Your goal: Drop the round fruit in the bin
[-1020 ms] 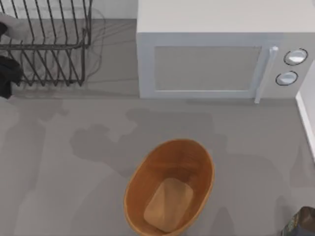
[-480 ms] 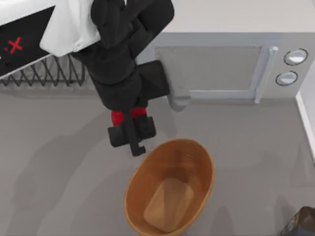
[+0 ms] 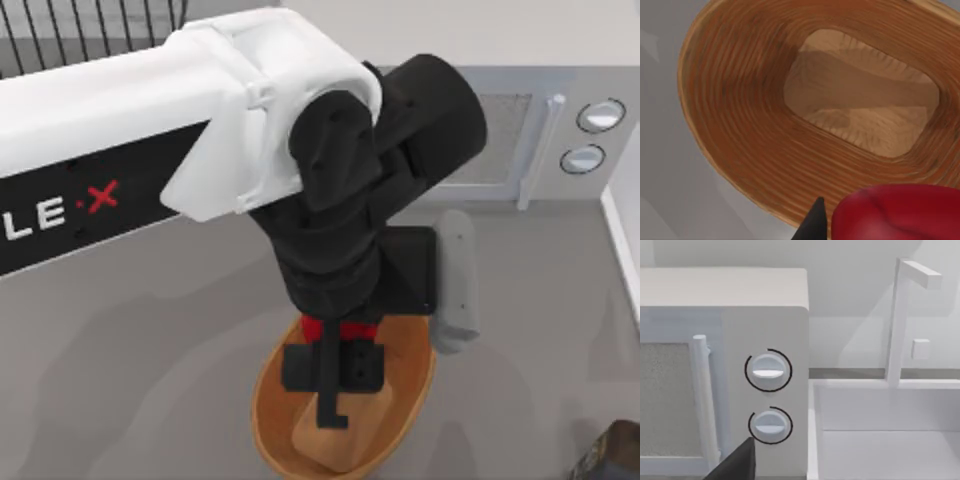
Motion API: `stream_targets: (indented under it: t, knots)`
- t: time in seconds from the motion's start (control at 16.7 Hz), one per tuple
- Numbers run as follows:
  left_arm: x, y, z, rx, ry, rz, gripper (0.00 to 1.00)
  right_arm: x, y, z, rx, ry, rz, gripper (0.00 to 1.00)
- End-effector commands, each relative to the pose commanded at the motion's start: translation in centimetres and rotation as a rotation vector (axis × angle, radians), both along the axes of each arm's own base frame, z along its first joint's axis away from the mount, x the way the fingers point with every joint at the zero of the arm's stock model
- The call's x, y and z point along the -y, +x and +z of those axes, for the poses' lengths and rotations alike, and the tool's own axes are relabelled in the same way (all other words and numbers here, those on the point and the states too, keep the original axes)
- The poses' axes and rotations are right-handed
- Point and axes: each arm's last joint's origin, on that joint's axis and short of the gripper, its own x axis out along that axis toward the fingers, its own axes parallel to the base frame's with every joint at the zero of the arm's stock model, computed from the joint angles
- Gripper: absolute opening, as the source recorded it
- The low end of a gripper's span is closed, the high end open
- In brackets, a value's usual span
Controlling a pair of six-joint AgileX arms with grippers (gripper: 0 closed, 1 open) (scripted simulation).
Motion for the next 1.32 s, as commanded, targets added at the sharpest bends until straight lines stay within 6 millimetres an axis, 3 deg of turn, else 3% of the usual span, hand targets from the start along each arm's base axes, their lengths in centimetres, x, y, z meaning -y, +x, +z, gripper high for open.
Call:
stream_targets:
  t: [0.3, 1.02, 1.32]
  knots:
    - [0.0, 0.2, -0.4, -0.003, 0.001, 0.005, 0.0, 0.0, 0.0, 0.0, 0.0, 0.0, 0.0, 1.0]
    - [0.6, 0.7, -6.6, 0.003, -0.003, 0.002, 0.0, 0.0, 0.0, 0.0, 0.0, 0.0, 0.0, 1.0]
    - [0.6, 0.7, -6.9, 0.0, 0.0, 0.0, 0.0, 0.0, 0.0, 0.0, 0.0, 0.0, 0.0, 1.0]
